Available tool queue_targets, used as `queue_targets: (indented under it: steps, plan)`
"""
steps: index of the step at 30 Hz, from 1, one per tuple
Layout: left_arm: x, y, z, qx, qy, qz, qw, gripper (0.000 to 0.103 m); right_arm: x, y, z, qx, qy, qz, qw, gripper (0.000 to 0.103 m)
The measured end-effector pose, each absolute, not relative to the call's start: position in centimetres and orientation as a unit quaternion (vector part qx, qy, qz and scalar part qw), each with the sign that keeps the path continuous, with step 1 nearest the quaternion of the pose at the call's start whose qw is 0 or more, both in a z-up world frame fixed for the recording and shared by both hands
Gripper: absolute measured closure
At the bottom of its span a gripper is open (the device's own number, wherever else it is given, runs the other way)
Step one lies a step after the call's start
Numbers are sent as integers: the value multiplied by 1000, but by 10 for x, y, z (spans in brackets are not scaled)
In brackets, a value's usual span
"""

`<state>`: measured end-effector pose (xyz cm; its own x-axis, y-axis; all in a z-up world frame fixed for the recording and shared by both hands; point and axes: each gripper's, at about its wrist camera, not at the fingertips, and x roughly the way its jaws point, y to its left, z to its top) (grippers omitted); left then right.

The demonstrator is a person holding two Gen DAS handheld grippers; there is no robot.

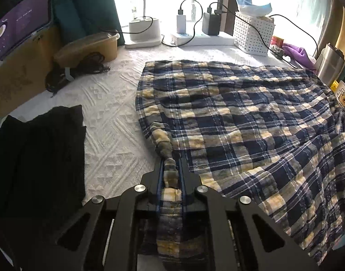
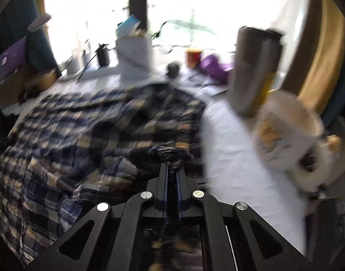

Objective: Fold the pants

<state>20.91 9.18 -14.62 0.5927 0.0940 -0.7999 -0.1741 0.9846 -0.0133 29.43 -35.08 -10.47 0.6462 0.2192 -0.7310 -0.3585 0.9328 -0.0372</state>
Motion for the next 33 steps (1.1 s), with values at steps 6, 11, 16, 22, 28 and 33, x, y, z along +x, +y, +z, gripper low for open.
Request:
queue_targets:
  steps: [6,11,16,22,28,33]
  plan:
    - [218,94,-153,-48,454,85,885,91,308,-370,-137,-95,434,137,885,97]
    - [213,97,-147,-65,459,84,882,86,303,-385,-132,-64,425,142,892,96]
    - [192,103,-130,-87,438,81,891,65,277,-400,-115,-64,404,125,904,67]
    - [161,93,-119,-112,427,41,896,57,239,-416,-99,-30,382,133,914,50]
    - [142,77,-128,-101,438,9,893,43,209,-410,-103,-29,385,172,906,50]
    - [130,70,-136,-105,442,-13,891,30,198,-409,-116,-19,394,169,903,50]
